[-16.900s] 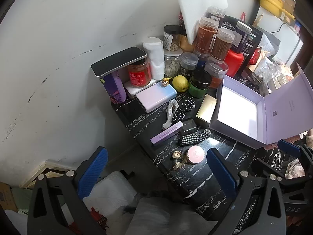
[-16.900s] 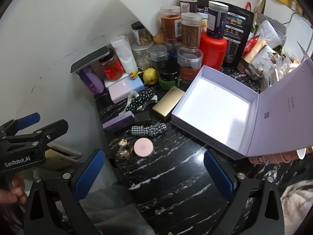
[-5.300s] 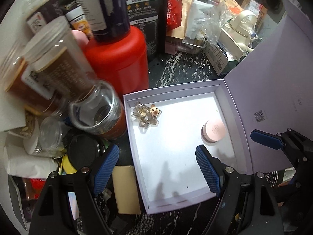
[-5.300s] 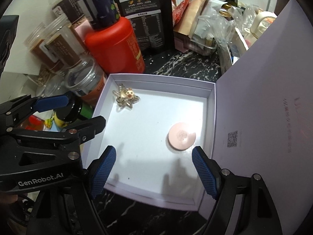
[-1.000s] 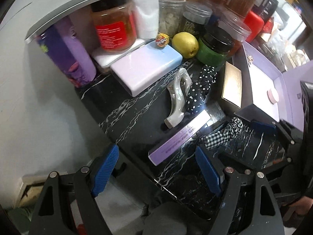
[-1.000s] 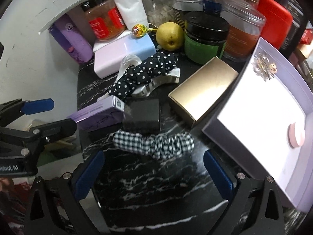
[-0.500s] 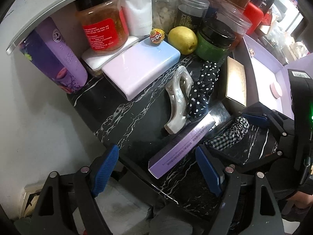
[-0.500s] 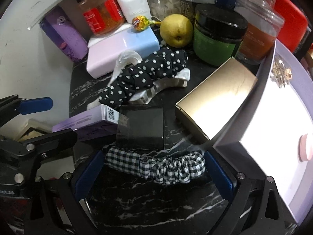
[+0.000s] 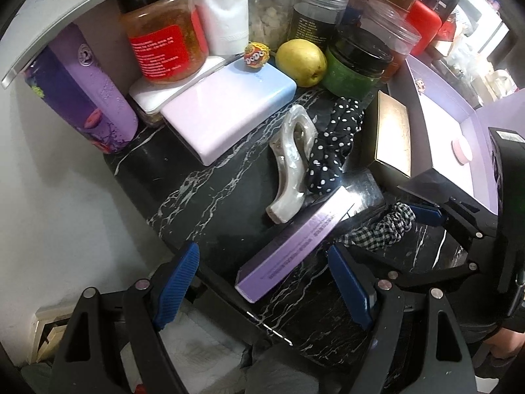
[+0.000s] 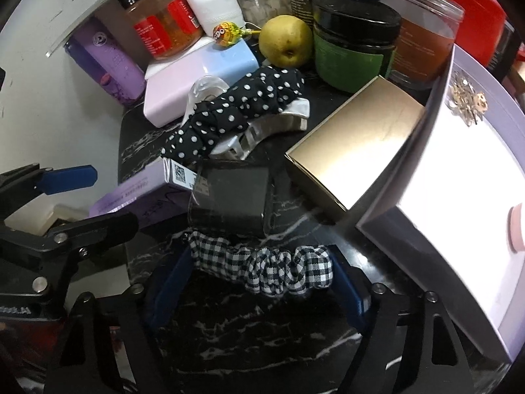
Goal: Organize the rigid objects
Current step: 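Grasp the gingham scrunchie with the right gripper while the left gripper reaches the lavender eye box, then lift the gingham scrunchie with the right gripper while the left gripper grasps the lavender eye box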
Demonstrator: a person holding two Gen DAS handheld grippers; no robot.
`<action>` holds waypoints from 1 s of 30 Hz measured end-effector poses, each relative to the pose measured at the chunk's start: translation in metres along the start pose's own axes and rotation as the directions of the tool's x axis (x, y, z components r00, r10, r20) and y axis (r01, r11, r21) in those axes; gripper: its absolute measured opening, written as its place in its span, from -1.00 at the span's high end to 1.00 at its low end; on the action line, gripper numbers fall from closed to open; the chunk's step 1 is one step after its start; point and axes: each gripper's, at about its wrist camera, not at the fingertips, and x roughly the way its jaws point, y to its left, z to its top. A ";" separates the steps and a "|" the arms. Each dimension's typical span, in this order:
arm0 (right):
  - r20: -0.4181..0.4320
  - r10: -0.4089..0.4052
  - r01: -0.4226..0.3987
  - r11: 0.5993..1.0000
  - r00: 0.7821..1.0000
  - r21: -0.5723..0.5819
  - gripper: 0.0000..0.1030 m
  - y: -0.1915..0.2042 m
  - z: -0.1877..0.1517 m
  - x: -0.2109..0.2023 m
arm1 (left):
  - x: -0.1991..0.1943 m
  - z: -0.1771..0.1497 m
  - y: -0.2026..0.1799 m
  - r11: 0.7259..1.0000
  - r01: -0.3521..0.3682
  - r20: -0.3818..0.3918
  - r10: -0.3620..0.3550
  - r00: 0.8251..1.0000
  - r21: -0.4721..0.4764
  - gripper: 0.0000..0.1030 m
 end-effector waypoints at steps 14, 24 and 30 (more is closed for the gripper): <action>-0.033 -0.025 0.026 0.999 0.999 0.042 -0.57 -0.024 -0.034 -0.014 | -0.006 -0.017 -0.036 0.991 0.075 0.038 -0.080 0.996 0.110 -0.53; -0.043 -0.025 0.027 0.998 0.999 0.057 -0.57 -0.026 -0.044 -0.019 | 0.001 -0.013 -0.048 0.991 0.078 0.049 -0.084 0.995 0.110 -0.54; -0.040 -0.030 0.032 0.998 0.999 0.045 -0.57 -0.024 -0.043 -0.019 | 0.018 -0.011 -0.033 0.996 0.051 0.023 -0.052 0.998 0.073 -0.54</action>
